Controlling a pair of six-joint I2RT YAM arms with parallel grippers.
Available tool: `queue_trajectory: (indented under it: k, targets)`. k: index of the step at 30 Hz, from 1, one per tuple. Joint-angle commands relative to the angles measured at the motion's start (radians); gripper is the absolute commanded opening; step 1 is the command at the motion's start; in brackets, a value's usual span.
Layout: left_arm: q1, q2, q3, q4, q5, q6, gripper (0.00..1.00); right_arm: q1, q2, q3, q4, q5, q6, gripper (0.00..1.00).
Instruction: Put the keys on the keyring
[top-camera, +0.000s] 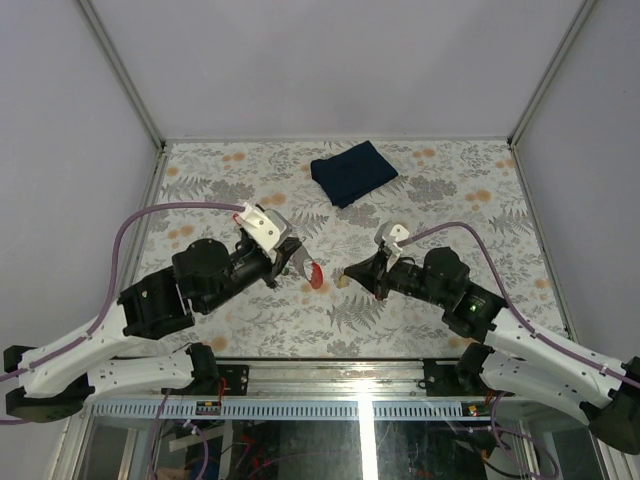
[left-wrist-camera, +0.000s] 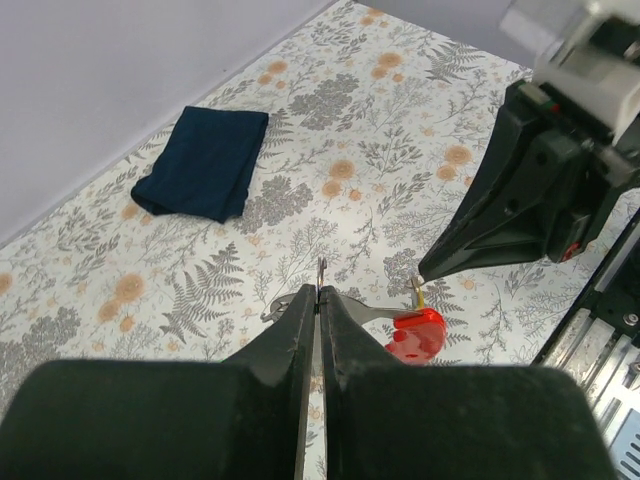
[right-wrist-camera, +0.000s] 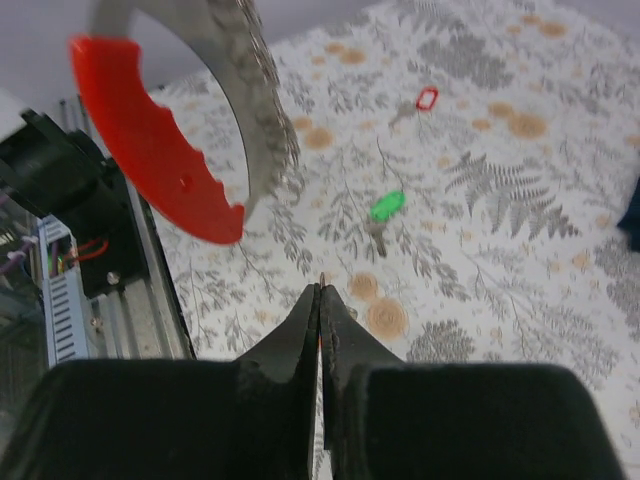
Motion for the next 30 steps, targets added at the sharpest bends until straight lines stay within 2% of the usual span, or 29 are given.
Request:
queue_trajectory:
  k: [1,4,12,19,26,30]
  targets:
    - [-0.002,-0.020,-0.029,0.147,0.044,0.059,0.00,-0.006,-0.055,0.022,0.139,-0.050,-0.008,0.00]
    - [-0.001,-0.015,-0.035,0.153,0.030,0.062,0.00,-0.005,-0.055,0.073,0.050,-0.059,-0.020,0.00]
    - [0.000,-0.014,-0.059,0.149,-0.048,0.019,0.00,-0.006,0.105,0.300,-0.531,-0.038,0.043,0.00]
    - [0.000,-0.039,-0.089,0.162,-0.095,0.009,0.00,-0.006,0.156,0.380,-0.897,0.011,0.079,0.00]
    - [0.000,-0.052,-0.104,0.157,-0.105,-0.007,0.00,-0.006,0.297,0.428,-1.029,0.033,0.116,0.00]
    - [0.000,-0.061,-0.102,0.144,-0.112,-0.021,0.00,-0.006,0.398,0.398,-0.998,0.034,0.130,0.00]
